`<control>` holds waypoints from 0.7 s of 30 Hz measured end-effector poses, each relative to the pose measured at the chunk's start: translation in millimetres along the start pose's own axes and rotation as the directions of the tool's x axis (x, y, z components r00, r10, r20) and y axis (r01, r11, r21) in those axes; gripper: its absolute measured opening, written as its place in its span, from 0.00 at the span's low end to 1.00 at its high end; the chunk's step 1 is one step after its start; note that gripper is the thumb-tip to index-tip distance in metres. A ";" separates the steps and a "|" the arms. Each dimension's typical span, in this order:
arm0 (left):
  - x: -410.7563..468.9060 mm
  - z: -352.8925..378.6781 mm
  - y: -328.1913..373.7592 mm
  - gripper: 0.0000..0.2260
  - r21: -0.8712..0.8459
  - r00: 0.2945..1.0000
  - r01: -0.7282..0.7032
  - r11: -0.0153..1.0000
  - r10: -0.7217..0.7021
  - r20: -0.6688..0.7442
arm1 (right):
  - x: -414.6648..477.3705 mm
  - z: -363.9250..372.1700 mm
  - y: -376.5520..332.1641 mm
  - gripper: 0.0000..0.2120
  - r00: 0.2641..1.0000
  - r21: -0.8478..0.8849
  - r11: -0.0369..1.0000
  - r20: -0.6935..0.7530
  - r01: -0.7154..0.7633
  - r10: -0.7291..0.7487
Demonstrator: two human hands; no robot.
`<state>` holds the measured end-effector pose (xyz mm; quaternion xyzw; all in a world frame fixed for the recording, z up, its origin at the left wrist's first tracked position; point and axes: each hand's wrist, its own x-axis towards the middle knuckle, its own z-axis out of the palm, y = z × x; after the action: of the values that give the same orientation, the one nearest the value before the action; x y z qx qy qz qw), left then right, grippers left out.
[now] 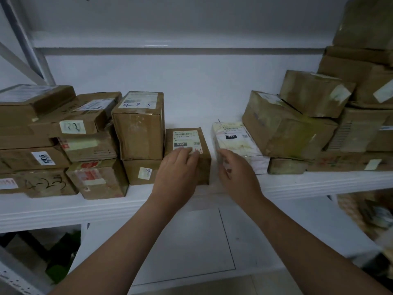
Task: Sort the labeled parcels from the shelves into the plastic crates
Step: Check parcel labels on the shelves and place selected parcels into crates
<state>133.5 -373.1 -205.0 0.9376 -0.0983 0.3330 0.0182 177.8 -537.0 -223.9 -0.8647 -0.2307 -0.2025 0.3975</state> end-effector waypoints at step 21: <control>136.6 4.4 189.3 0.22 -0.299 0.986 -0.087 0.950 0.039 -0.164 | 19.8 -221.9 86.4 0.12 0.934 -0.091 0.994 -0.348 0.055 -0.083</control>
<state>202.7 -582.6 -128.5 0.8909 -0.1768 0.3867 0.1598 205.2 -755.6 -131.1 -0.8211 -0.1779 -0.3765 0.3903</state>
